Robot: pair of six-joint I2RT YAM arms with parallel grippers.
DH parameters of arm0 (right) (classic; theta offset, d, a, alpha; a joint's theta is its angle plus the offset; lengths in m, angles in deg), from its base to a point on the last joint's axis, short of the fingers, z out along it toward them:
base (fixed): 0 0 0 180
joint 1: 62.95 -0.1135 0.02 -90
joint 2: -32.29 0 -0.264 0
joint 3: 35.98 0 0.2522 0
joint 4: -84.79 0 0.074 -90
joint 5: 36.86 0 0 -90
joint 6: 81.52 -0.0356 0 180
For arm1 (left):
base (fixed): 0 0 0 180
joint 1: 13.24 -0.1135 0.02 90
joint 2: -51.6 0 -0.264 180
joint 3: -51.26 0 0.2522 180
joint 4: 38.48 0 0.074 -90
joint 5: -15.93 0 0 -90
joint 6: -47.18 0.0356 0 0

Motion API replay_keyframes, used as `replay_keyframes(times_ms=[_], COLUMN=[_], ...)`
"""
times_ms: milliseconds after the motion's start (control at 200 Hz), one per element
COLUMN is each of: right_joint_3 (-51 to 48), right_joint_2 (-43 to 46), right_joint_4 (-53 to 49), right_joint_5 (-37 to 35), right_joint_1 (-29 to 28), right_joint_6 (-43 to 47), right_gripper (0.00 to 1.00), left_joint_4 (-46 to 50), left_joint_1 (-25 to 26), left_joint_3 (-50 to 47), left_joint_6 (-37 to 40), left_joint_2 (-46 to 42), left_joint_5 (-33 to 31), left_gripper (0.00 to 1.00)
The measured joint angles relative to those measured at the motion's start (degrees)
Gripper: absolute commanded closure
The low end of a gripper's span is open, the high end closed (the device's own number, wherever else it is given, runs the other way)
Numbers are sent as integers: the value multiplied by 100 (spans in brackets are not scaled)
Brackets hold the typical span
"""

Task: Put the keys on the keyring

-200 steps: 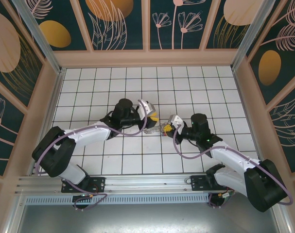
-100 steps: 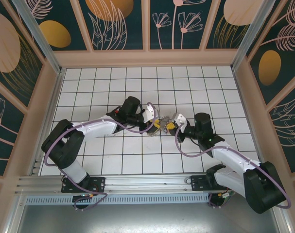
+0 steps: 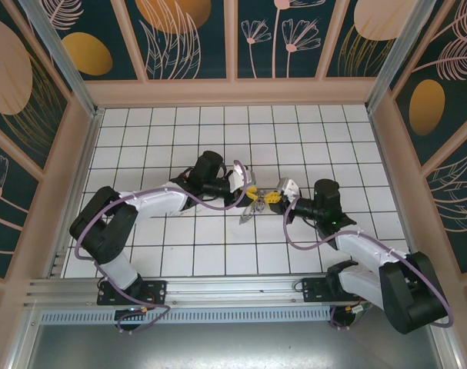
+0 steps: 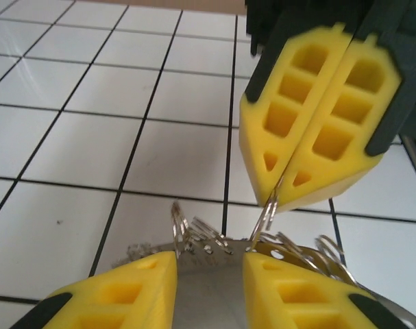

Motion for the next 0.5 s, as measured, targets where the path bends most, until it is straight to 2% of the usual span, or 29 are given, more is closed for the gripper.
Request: replay_keyframes(times_ms=[230, 380, 500], right_joint_3=[26, 129, 205], right_joint_2=[-527, -654, -654], right_joint_4=[533, 356, 221], right_joint_5=[334, 354, 310], right_joint_1=[111, 111, 105], right_joint_6=[-437, -603, -673], right_gripper=[100, 100, 100], left_joint_4=[-9, 33, -13], left_joint_1=[-2, -4, -9], left_joint_3=[0, -96, -498], left_joint_6=[-24, -52, -175], left_joint_2=[2, -105, -599], left_joint_5=[81, -302, -658], left_gripper=[72, 68, 66])
